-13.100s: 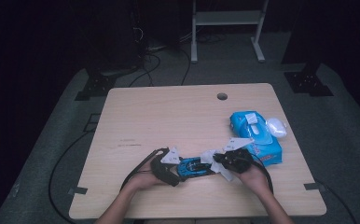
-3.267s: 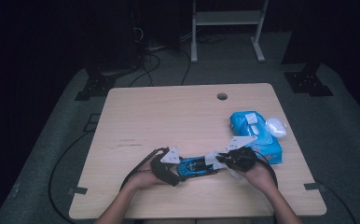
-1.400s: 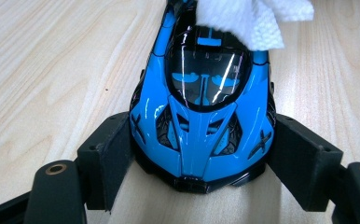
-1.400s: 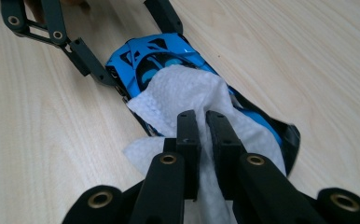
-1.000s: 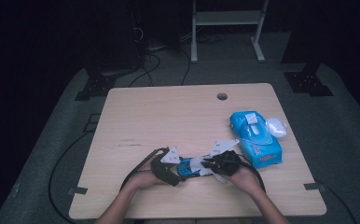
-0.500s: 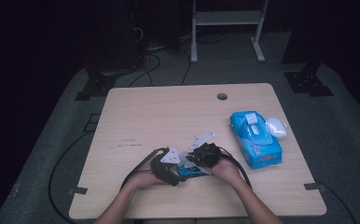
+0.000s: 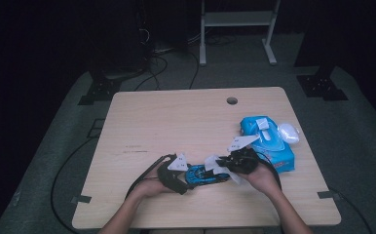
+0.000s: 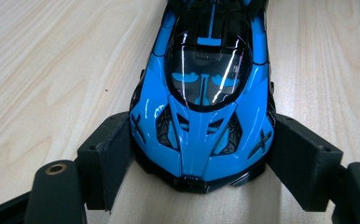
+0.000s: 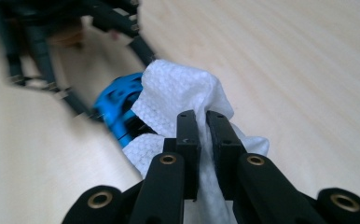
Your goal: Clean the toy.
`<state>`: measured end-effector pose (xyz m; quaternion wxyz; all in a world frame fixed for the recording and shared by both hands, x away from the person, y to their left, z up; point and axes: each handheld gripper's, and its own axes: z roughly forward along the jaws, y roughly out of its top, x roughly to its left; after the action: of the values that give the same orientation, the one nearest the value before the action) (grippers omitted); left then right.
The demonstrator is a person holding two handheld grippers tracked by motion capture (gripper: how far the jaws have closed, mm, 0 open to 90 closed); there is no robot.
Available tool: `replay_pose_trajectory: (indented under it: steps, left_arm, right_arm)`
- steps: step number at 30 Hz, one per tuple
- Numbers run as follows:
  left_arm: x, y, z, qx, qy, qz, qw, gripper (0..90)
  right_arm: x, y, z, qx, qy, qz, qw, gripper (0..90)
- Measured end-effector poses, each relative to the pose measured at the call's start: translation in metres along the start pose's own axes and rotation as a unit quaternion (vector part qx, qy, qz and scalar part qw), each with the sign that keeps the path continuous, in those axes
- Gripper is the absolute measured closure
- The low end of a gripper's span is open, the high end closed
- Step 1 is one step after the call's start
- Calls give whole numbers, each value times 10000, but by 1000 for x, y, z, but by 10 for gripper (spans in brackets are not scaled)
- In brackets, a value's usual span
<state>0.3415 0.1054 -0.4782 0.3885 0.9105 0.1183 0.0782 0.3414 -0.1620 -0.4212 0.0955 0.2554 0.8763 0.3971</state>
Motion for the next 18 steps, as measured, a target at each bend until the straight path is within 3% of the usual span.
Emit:
replay_pose_trajectory:
  steps: [3, 8, 16, 18]
  left_arm:
    - [0, 0, 0, -6, 14, 2, 10000, 251]
    - [3, 0, 1, 39, -23, -10, 10000, 225]
    - [7, 1, -5, 91, -112, -74, 9999, 193]
    - [8, 1, -9, -42, -177, -169, 9997, 194]
  right_arm:
    - [2, -10, -7, 76, 195, 104, 9997, 836]
    - [1, -27, 1, 237, 378, 311, 9985, 836]
    - [3, -28, -4, 65, 420, 368, 9984, 836]
    - [4, -28, -4, 57, 428, 348, 9985, 836]
